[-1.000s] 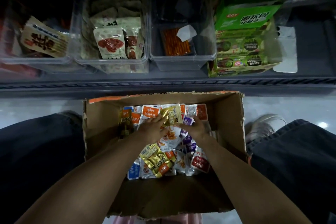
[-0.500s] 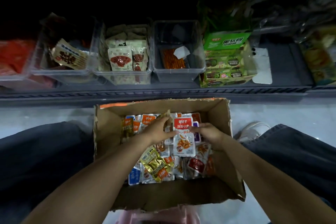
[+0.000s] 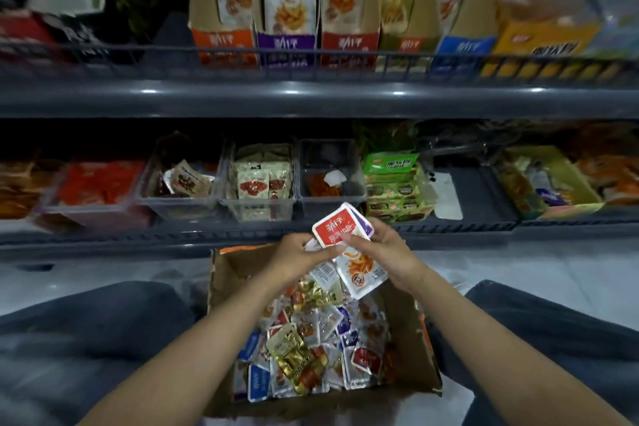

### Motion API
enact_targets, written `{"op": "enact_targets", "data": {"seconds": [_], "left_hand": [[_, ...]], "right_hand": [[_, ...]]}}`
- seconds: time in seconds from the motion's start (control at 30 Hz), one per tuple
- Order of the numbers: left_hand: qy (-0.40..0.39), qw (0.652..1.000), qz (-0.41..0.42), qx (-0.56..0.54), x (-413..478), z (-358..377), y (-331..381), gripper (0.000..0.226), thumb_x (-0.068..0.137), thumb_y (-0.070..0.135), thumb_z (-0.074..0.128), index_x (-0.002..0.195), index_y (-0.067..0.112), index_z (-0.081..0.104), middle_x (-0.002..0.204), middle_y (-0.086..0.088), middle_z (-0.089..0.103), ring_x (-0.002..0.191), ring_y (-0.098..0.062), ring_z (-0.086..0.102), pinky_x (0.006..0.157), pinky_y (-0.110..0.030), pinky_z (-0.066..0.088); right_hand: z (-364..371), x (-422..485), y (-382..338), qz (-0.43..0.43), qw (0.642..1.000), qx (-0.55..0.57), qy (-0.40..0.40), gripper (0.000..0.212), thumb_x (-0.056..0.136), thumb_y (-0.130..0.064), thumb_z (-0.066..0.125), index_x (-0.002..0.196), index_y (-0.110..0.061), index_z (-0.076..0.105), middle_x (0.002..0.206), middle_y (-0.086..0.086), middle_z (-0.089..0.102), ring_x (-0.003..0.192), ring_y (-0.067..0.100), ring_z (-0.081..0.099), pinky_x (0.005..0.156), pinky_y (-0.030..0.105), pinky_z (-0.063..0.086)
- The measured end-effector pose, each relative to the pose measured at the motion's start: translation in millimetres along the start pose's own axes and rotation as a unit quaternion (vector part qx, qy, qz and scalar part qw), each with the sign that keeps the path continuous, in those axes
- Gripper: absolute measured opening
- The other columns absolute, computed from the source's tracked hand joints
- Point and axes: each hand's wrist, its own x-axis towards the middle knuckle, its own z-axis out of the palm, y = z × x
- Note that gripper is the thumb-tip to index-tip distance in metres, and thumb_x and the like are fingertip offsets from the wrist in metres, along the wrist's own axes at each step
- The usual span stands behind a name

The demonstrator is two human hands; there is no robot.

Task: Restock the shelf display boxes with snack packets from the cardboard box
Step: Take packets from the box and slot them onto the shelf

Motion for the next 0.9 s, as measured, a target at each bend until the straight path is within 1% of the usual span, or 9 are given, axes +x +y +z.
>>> {"op": "enact_targets", "data": {"seconds": [0.07,0.17,0.33,0.43,0.53,0.6,0.67,0.77,0.9], "left_hand": [[0.034,0.997,0.029,-0.066,-11.0,0.3,19.0,0.025,0.078,0.032,0.075,0.099,0.018,0.071,0.090,0.003,0.075,0.081,-0.012,0.071,0.076,-0.028,0.056],[0.057,0.985,0.077,-0.144,-24.8,1.2,45.7,0.022,0.081,0.023,0.072,0.103,0.021,0.067,0.095,0.004,0.074,0.080,-0.007,0.070,0.067,-0.018,0.053],[0.026,0.977,0.126,-0.171,-42.2,-2.8,74.4,0.037,0.080,0.014,0.074,0.113,0.022,0.062,0.104,0.002,0.072,0.095,-0.013,0.069,0.077,-0.024,0.053],[0.007,0.972,0.147,-0.185,-50.6,-12.4,91.6,0.041,0.077,0.012,0.076,0.112,0.027,0.060,0.105,0.003,0.072,0.097,-0.013,0.068,0.082,-0.028,0.055],[-0.017,0.966,0.177,-0.185,-56.9,-24.5,111.0,0.049,0.076,0.013,0.075,0.120,0.024,0.057,0.108,0.002,0.071,0.100,-0.014,0.068,0.085,-0.031,0.055],[-0.025,0.961,0.199,-0.191,-60.9,-31.8,123.6,0.050,0.076,0.012,0.074,0.122,0.021,0.056,0.108,0.000,0.072,0.100,-0.017,0.068,0.082,-0.030,0.056],[-0.021,0.957,0.212,-0.197,-64.9,-38.9,136.2,0.047,0.076,0.011,0.073,0.119,0.021,0.056,0.105,-0.001,0.073,0.096,-0.017,0.069,0.072,-0.025,0.056],[-0.017,0.953,0.229,-0.199,-68.6,-50.4,153.2,0.043,0.079,0.007,0.071,0.117,0.019,0.056,0.103,-0.003,0.073,0.091,-0.017,0.071,0.065,-0.022,0.055],[-0.015,0.956,0.232,-0.180,-70.9,-61.1,169.8,0.039,0.080,0.008,0.071,0.115,0.021,0.058,0.102,-0.002,0.073,0.090,-0.016,0.071,0.066,-0.022,0.056]], "right_hand": [[10.5,-8.1,-17.8,-0.043,0.998,0.027,0.030,0.037,0.081,-0.017,0.072,0.115,-0.011,0.058,0.103,0.009,0.072,0.088,0.022,0.070,0.074,0.030,0.055],[26.4,-20.1,-44.1,-0.097,0.992,0.056,0.060,0.019,0.088,-0.020,0.065,0.106,-0.015,0.065,0.099,0.008,0.073,0.088,0.024,0.070,0.076,0.034,0.057],[46.5,-29.1,-85.2,-0.152,0.977,0.091,0.122,0.022,0.094,-0.024,0.056,0.111,-0.012,0.062,0.103,0.007,0.072,0.094,0.023,0.069,0.083,0.038,0.056],[52.2,-33.6,-113.2,-0.178,0.968,0.105,0.141,0.025,0.095,-0.024,0.055,0.118,-0.016,0.053,0.108,0.008,0.069,0.093,0.020,0.069,0.077,0.034,0.057],[54.6,-40.9,-138.6,-0.211,0.961,0.119,0.133,0.038,0.095,-0.020,0.055,0.128,-0.033,0.042,0.108,0.002,0.067,0.090,0.016,0.070,0.069,0.029,0.058],[55.0,-46.1,-154.5,-0.222,0.961,0.116,0.119,0.045,0.095,-0.020,0.055,0.131,-0.040,0.038,0.107,-0.001,0.067,0.088,0.014,0.070,0.066,0.028,0.058],[55.1,-50.6,-170.6,-0.222,0.962,0.121,0.104,0.045,0.094,-0.019,0.056,0.132,-0.036,0.039,0.110,0.001,0.066,0.091,0.016,0.070,0.072,0.033,0.058],[52.5,-52.0,-191.0,-0.187,0.970,0.133,0.075,0.040,0.093,-0.018,0.057,0.128,-0.030,0.045,0.116,0.006,0.063,0.098,0.024,0.067,0.081,0.042,0.057],[45.6,-52.4,-211.5,-0.184,0.978,0.093,0.042,0.031,0.091,-0.015,0.059,0.117,-0.031,0.051,0.117,0.008,0.063,0.099,0.023,0.066,0.075,0.036,0.058]]}}
